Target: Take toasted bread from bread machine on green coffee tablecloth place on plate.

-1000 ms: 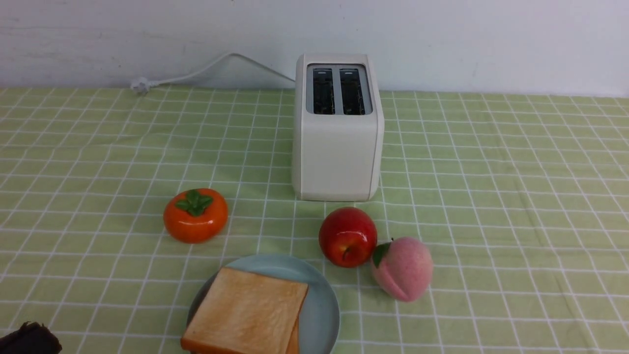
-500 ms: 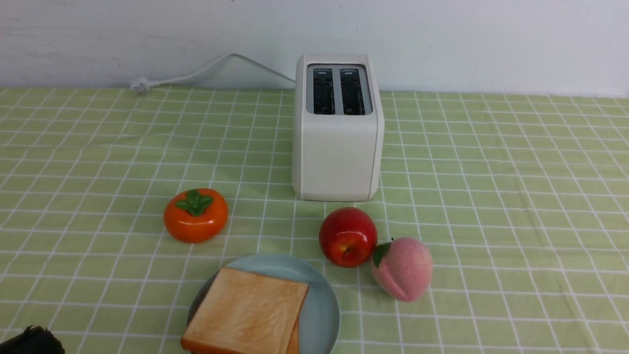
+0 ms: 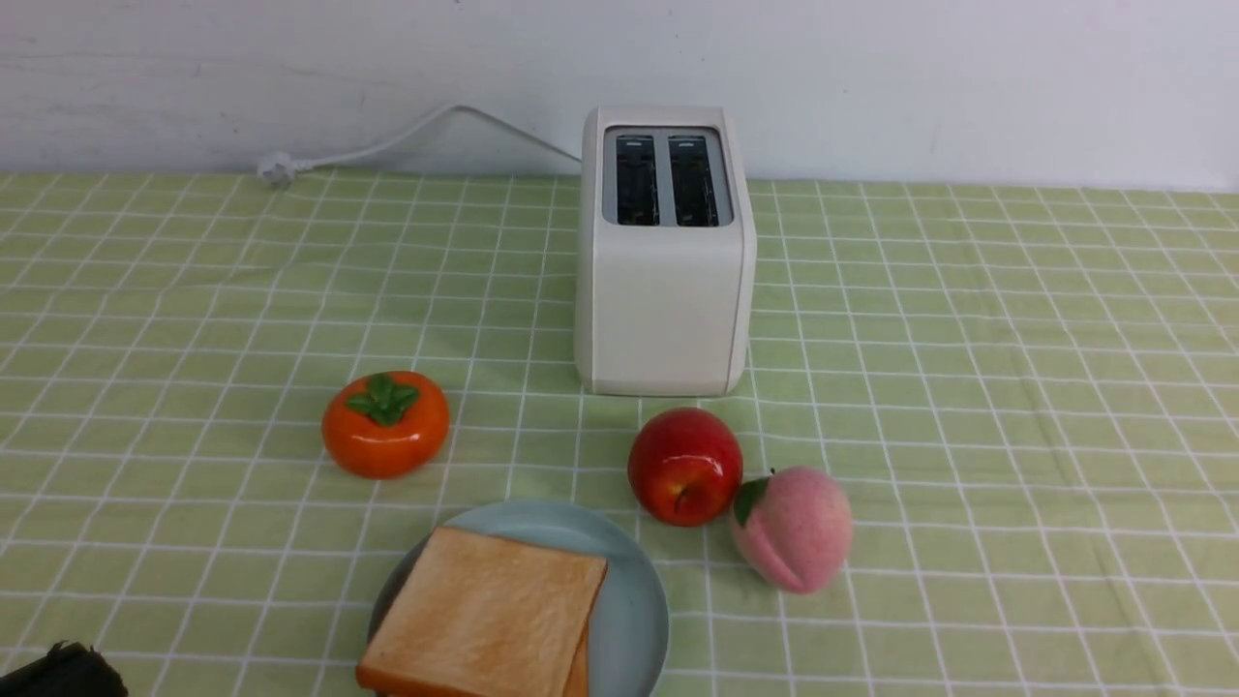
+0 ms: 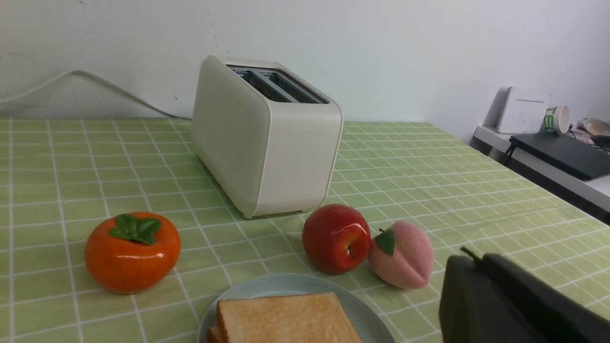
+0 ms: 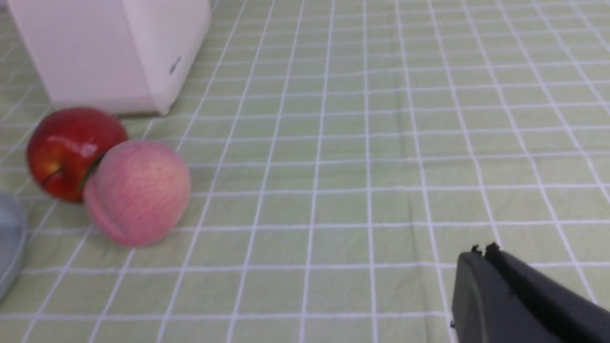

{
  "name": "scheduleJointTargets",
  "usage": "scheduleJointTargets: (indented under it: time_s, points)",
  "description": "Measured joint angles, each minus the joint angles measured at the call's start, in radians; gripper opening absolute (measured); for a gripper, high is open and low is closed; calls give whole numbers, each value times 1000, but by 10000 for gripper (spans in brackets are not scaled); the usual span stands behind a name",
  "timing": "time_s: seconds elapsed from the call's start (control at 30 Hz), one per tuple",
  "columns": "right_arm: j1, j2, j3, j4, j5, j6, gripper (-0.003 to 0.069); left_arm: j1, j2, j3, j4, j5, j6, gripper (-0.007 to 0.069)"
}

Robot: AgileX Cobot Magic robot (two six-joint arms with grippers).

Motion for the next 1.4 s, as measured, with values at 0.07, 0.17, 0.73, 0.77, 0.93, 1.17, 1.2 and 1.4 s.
scheduleJointTargets:
  time_s: [0.07, 0.17, 0.73, 0.77, 0.93, 1.17, 1.2, 1.4]
  points:
    - [-57, -36, 90, 36, -96, -40, -20, 0, 0, 0, 0, 0, 0, 2]
    - [-101, -81, 137, 46, -71, -80, -20, 0, 0, 0, 0, 0, -1, 4]
    - [-94, -89, 133, 39, 2, -142, -16, 0, 3, 0, -4, 0, -1, 13]
    - [-94, -89, 133, 39, 2, -142, -16, 0, 3, 0, -4, 0, -1, 14]
    - [-94, -89, 133, 39, 2, -144, -10, 0, 3, 0, -4, 0, -1, 19]
    - [-94, -89, 133, 39, 2, -144, -8, 0, 3, 0, -4, 0, -1, 28]
    - [-94, -89, 133, 39, 2, -144, -7, 0, 3, 0, -4, 0, -1, 29]
    - [-94, -89, 133, 39, 3, -144, -1, 0, 3, 0, -4, -2, -1, 36]
